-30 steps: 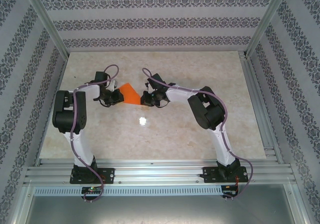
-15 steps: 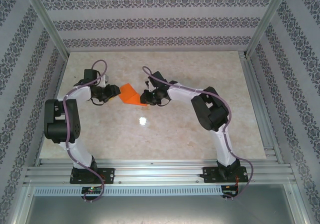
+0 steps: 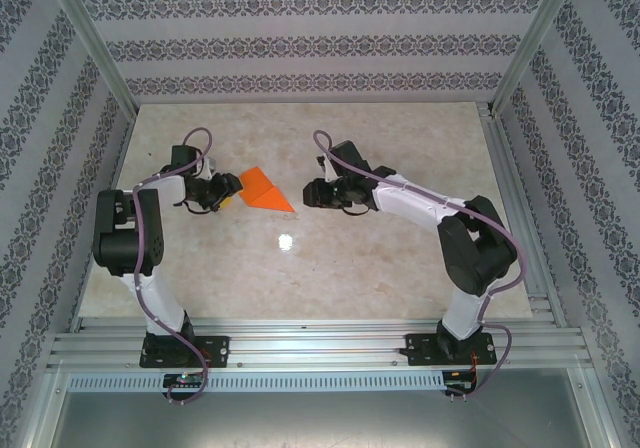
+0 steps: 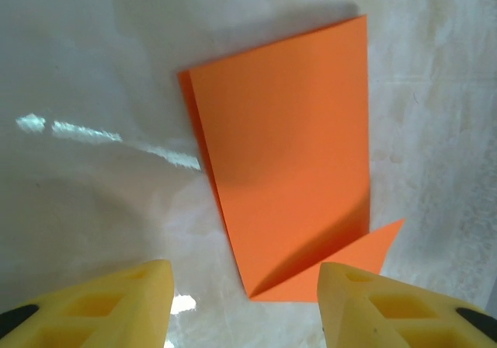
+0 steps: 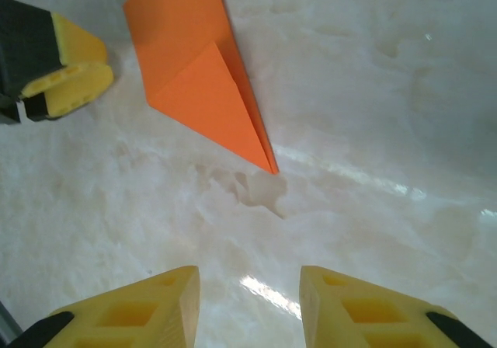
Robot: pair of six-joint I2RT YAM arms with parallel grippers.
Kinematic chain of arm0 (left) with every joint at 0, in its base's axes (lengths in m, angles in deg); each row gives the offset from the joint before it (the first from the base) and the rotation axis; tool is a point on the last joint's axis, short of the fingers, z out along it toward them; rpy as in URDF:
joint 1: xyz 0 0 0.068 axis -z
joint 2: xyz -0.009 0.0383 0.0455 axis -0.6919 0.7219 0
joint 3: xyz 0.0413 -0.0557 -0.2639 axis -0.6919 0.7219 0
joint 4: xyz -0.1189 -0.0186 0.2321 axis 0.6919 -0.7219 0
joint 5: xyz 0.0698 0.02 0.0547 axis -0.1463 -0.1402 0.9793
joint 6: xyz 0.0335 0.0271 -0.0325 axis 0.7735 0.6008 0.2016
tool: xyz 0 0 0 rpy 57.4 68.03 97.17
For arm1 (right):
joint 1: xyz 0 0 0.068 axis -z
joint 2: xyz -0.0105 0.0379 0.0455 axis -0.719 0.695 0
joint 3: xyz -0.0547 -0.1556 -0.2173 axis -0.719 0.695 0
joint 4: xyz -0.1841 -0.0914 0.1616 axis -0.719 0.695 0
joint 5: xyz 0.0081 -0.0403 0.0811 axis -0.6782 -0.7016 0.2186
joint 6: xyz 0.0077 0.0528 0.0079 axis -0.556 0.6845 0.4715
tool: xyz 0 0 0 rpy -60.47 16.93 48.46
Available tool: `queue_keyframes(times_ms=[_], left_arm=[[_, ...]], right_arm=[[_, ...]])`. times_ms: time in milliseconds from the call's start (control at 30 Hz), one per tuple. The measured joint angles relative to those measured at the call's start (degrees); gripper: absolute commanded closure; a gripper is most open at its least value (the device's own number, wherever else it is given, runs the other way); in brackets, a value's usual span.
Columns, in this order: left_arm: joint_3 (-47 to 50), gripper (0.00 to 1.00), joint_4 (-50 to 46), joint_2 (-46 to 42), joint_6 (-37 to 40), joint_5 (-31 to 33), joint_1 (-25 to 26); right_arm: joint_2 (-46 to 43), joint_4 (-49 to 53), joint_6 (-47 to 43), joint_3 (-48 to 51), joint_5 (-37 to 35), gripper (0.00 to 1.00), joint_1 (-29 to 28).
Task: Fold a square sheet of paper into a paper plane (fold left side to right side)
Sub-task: Third fold the triangle at the center of the table.
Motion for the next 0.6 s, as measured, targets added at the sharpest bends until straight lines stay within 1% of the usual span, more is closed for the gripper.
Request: queue_keyframes(times_ms=[133, 267, 400, 600], left_arm=[[-4.0, 0.5, -0.2, 2.2, 0.3, 1.9, 0.0], [-7.8, 0.55, -0.2, 4.6, 0.6, 2.8, 0.0], [-11.1, 0.54, -1.7, 7.2, 1.2, 4.3, 0.0], [-13.0, 0.53, -3.7, 8.3, 1.9, 5.6, 0.0]], right_arm=[[-2.0, 0.2, -0.9, 4.6, -1.2, 0.6, 0.0], [-3.5, 0.2, -0.9, 7.5, -1.7, 0.6, 0.1], [-4.5, 0.1, -0.8, 8.6, -1.8, 0.6, 0.7], [-4.8, -0.3, -0.8, 8.7, -1.9, 0.6, 0.8]])
